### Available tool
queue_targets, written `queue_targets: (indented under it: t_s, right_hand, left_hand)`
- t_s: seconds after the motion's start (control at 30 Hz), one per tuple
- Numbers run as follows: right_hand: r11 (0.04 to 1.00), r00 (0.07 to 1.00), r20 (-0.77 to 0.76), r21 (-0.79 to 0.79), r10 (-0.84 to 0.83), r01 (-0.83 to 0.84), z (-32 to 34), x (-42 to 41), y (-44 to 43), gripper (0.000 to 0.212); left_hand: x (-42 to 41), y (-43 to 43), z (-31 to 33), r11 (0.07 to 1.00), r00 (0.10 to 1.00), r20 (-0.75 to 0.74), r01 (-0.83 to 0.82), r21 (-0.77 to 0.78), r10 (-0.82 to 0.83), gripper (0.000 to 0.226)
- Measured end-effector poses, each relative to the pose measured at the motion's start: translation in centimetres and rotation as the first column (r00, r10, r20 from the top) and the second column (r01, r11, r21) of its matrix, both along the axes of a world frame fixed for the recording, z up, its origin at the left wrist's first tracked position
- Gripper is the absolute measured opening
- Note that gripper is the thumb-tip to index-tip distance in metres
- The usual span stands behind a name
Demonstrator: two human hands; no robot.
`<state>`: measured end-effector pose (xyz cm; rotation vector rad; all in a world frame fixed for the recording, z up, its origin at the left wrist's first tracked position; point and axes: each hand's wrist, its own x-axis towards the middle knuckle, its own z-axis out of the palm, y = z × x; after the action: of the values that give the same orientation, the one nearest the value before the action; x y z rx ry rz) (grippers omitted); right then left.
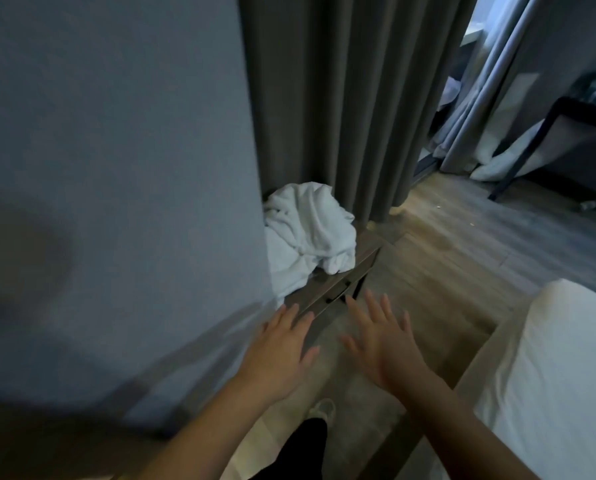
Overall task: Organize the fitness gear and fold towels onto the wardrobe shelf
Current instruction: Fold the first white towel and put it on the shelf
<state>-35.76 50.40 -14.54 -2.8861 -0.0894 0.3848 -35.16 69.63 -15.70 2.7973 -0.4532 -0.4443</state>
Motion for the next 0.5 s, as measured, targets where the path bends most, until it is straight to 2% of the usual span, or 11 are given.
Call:
queue_targets:
  t_s: [0.17, 0.27, 0.5]
  right_hand:
    - [1.000, 0.999, -0.032, 0.016, -0.014, 0.014, -1.9, 8.9, -5.1, 0.068]
    - [1.000, 0.994, -0.107, 0.017, 0.009, -0.007, -2.6, 14.1, -7.8, 0.067]
    - [0.995, 0.985, -0.142, -0.005, 0.096, -0.097, -3.3, 23.9, -12.8, 0.069]
  left_hand:
    - [9.1, -3.8, -2.3, 0.999, 0.998, -0.057, -0.035, 0.016, 0.036, 0.064]
    - [14.2, -5.8, -3.2, 0.993, 0.989, -0.087, -0.115, 0.020, 0.116, 0.063]
    - [24.4, -8.9, -4.0, 0.961, 0.956, -0.098, -0.274, 0.038, 0.277, 0.059]
